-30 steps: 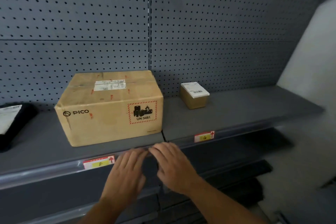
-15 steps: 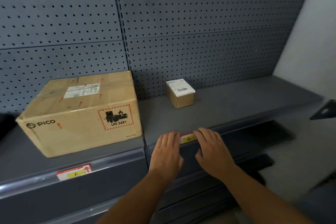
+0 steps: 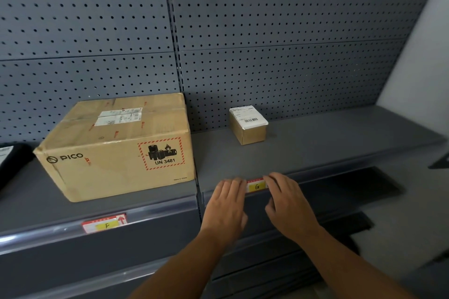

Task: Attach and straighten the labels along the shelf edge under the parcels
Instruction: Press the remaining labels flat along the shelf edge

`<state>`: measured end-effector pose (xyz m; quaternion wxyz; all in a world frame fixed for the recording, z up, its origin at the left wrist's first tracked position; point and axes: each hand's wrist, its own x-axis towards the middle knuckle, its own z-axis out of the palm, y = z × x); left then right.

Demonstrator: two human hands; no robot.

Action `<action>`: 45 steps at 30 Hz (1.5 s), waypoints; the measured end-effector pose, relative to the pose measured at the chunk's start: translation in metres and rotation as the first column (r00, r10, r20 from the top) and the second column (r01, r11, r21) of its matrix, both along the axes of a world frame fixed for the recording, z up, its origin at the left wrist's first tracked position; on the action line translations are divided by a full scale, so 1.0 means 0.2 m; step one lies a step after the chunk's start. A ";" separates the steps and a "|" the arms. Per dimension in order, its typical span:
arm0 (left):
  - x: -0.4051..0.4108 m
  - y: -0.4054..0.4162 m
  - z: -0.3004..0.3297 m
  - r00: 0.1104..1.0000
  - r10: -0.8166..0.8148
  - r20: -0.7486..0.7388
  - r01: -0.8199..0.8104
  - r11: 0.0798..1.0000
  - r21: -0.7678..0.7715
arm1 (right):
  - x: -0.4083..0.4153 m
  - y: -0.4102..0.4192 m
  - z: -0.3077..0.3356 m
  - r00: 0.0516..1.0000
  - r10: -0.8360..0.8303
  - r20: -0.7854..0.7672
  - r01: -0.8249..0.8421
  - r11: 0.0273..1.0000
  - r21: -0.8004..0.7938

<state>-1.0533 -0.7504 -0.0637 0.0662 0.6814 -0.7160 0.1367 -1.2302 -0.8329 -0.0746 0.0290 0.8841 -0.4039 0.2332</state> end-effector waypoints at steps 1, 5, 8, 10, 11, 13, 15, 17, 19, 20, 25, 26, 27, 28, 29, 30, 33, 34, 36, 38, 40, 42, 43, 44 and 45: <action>0.00 0.00 0.00 1.000 -0.003 0.002 0.003 1.000 -0.004 | 0.00 0.00 0.00 1.000 0.001 0.000 -0.001 1.000 -0.007; 0.01 0.01 -0.01 1.000 -0.016 0.013 0.016 1.000 -0.025 | -0.01 0.00 0.00 1.000 0.006 0.006 -0.006 1.000 -0.021; 0.02 0.00 -0.02 1.000 -0.025 -0.001 0.025 0.999 -0.031 | -0.01 0.00 0.00 1.000 0.001 -0.001 -0.001 1.000 -0.031; 0.02 0.00 -0.02 1.000 -0.024 -0.014 0.024 0.999 -0.028 | -0.01 0.00 0.00 1.000 -0.001 -0.013 0.001 0.999 -0.037; 0.02 0.00 -0.02 1.000 -0.022 -0.016 0.022 0.999 -0.027 | -0.01 0.00 0.00 1.000 -0.001 -0.024 0.000 0.999 -0.039; 0.01 0.00 -0.01 1.000 -0.018 -0.015 0.018 1.000 -0.022 | -0.01 -0.01 0.01 0.999 0.001 -0.043 -0.003 0.999 -0.049; 0.02 -0.01 -0.01 1.000 -0.019 -0.013 0.019 0.999 -0.026 | -0.01 -0.01 0.01 0.998 0.005 -0.055 -0.008 0.998 -0.060; 0.02 0.00 -0.02 1.000 -0.021 -0.017 0.020 0.999 -0.026 | 0.00 0.00 0.03 0.998 0.004 -0.066 -0.009 0.997 -0.072; 0.02 0.00 -0.02 0.999 -0.023 -0.023 0.022 0.999 -0.023 | 0.01 0.00 0.04 0.997 0.007 -0.080 -0.014 0.997 -0.079; 0.02 0.00 -0.02 0.999 -0.023 -0.026 0.022 0.999 -0.024 | 0.01 0.00 0.04 0.996 0.012 -0.087 -0.019 0.997 -0.079; 0.02 0.01 -0.02 0.999 -0.011 -0.033 0.010 1.000 -0.027 | 0.03 0.01 0.06 0.992 0.054 -0.115 -0.062 0.995 -0.072; 0.01 0.01 -0.02 0.999 -0.009 -0.036 0.008 1.000 -0.028 | 0.04 0.01 0.06 0.991 0.059 -0.121 -0.067 0.995 -0.069; 0.01 0.01 -0.01 0.999 -0.008 -0.036 0.007 1.000 -0.030 | 0.04 0.01 0.06 0.990 0.060 -0.125 -0.068 0.996 -0.065; 0.01 0.02 -0.01 0.999 -0.009 -0.033 0.007 0.999 -0.035 | 0.03 0.00 0.06 0.990 0.061 -0.130 -0.070 0.996 -0.063; 0.01 0.02 -0.01 1.000 -0.009 -0.027 0.008 0.999 -0.039 | 0.03 0.00 0.06 0.989 0.063 -0.135 -0.072 0.995 -0.063; 0.01 0.02 -0.01 1.000 -0.008 -0.019 0.008 0.999 -0.040 | 0.03 0.00 0.06 0.988 0.066 -0.139 -0.076 0.995 -0.066; 0.01 0.01 0.00 1.000 -0.003 0.005 0.003 0.999 -0.036 | 0.02 -0.01 0.06 0.988 0.065 -0.139 -0.076 0.994 -0.076; 0.00 0.01 0.00 1.000 -0.001 0.010 0.002 0.999 -0.032 | 0.02 -0.01 0.06 0.990 0.059 -0.132 -0.070 0.994 -0.081; -0.01 0.00 0.00 1.000 0.002 0.021 -0.001 1.000 -0.025 | 0.01 0.00 0.05 0.993 0.048 -0.112 -0.058 0.995 -0.085; -0.01 0.00 0.01 1.000 0.006 0.022 -0.006 1.000 -0.025 | 0.00 0.00 0.03 0.994 0.050 -0.099 -0.059 0.994 -0.088; 0.00 0.00 0.01 1.000 0.006 0.014 -0.006 1.000 -0.023 | 0.00 0.00 0.02 0.994 0.055 -0.095 -0.064 0.994 -0.094; 0.01 0.00 0.00 1.000 0.000 0.017 0.000 1.000 -0.025 | 0.00 0.00 0.02 0.993 0.053 -0.101 -0.062 0.995 -0.084; 0.01 0.01 0.00 1.000 -0.007 0.022 0.007 1.000 -0.028 | 0.00 0.00 0.03 0.993 0.052 -0.103 -0.060 0.995 -0.079; 0.01 0.01 0.00 1.000 -0.013 0.028 0.014 0.999 -0.031 | 0.00 0.00 0.02 0.992 0.058 -0.108 -0.067 0.994 -0.083; 0.01 0.02 -0.01 0.999 -0.018 0.032 0.019 0.999 -0.033 | 0.00 0.00 0.03 0.991 0.063 -0.117 -0.073 0.994 -0.083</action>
